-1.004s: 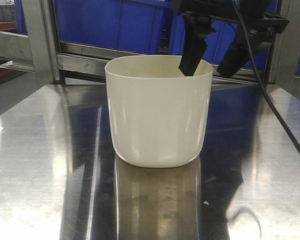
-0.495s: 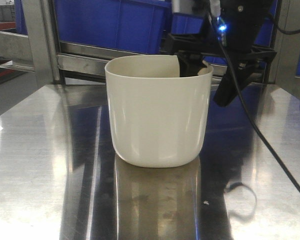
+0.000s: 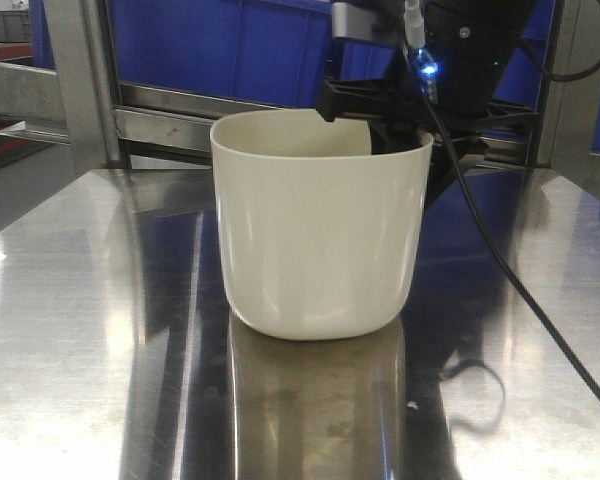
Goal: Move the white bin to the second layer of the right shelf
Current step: 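Lift the white bin off the table with the right gripper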
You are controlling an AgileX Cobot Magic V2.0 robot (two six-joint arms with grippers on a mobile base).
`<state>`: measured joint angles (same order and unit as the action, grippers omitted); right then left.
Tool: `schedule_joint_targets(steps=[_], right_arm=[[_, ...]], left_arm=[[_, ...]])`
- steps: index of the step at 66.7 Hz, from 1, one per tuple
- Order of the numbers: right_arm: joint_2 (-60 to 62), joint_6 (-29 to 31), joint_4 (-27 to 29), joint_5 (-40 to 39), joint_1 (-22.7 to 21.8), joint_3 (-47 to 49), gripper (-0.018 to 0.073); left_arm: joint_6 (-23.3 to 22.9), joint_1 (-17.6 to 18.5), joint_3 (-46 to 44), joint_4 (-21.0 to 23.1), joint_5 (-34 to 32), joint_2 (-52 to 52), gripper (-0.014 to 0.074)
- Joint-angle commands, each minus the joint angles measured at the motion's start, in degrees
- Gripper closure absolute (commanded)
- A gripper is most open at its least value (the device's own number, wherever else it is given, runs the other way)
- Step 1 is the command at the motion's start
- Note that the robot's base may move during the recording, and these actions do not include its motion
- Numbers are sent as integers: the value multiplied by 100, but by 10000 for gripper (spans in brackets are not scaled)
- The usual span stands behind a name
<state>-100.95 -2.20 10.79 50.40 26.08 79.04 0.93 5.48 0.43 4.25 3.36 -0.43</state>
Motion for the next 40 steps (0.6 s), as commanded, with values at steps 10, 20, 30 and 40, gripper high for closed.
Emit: schedule_joint_targets(steps=[10,20,30,40], right_arm=[[1033,8,85,-533,15,198,504],[1617,8,-9,-699,15,185,504],[2302,8,-299,-1006,15,-82,504],[3221,8,-447,-1866,3,-993,504]], left_arm=[[-56,32,211,53,-493,-18,512],[-56,32,211,53,-493,-18,512],[-56,32,211,53,-493,-18,512],[-56,32,211,53,-493,-18,512]])
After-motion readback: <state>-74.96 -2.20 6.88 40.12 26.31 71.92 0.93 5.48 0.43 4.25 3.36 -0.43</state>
